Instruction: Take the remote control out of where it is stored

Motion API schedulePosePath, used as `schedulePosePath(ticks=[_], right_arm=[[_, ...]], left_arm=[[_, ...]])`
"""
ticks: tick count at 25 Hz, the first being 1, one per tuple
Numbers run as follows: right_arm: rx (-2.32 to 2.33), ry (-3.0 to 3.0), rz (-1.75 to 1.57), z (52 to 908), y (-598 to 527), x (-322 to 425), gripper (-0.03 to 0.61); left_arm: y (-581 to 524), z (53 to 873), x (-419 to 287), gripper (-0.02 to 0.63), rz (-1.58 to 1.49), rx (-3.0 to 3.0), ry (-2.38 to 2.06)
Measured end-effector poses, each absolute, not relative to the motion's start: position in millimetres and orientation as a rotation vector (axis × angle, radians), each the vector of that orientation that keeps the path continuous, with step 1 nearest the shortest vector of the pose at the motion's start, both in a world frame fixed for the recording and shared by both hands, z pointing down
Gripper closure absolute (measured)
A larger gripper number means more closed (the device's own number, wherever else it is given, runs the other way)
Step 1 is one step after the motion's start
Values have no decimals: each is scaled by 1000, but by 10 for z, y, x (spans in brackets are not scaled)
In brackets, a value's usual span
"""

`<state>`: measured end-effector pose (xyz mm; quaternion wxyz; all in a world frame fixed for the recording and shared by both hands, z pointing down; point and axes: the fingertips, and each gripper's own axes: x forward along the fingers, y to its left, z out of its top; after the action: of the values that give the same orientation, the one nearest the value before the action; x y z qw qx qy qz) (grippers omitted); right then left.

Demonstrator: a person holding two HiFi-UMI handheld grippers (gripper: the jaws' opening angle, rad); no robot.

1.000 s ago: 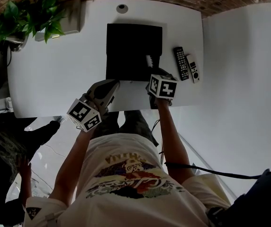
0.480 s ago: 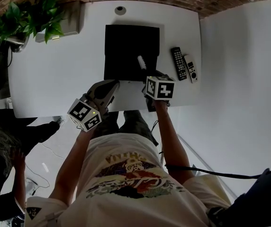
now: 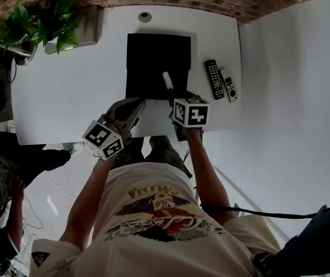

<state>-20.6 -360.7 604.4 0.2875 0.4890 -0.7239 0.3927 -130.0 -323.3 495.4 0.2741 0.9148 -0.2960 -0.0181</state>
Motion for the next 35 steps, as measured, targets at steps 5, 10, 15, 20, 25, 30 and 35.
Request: schedulePosePath(ticks=[5,10,15,20,25,30,35], right_arm=[[1305,-1952,1029,6001,-3582,-192,502],[1316,-1968,1020,5931,-3588,-161,502],[1327,-1998,1003,5832,-3594,-100,502],[1330,-2017,999,5807,-3560,30,502],[1354,-2012,1017,5785,-3510,225,502],[1383,-2002,1038,5766,-3516,485,502],[1419,-1989,1037,5776,-3541,765,503]], left_arm=[[-3228,4890,-1294,611,-36,2489,-795],[-3245,4848,-1294,611,-31,2497,-805],[-3281,4804,-1236,611,-19,2522,-810],[-3304,4763,-1101,611,0,2554,-808],[-3283,4710,-965,611,16,2568,-802],[-3273,4701,-851,611,25,2558,-813],[-3266,4734,-717,611,38,2557,-834]])
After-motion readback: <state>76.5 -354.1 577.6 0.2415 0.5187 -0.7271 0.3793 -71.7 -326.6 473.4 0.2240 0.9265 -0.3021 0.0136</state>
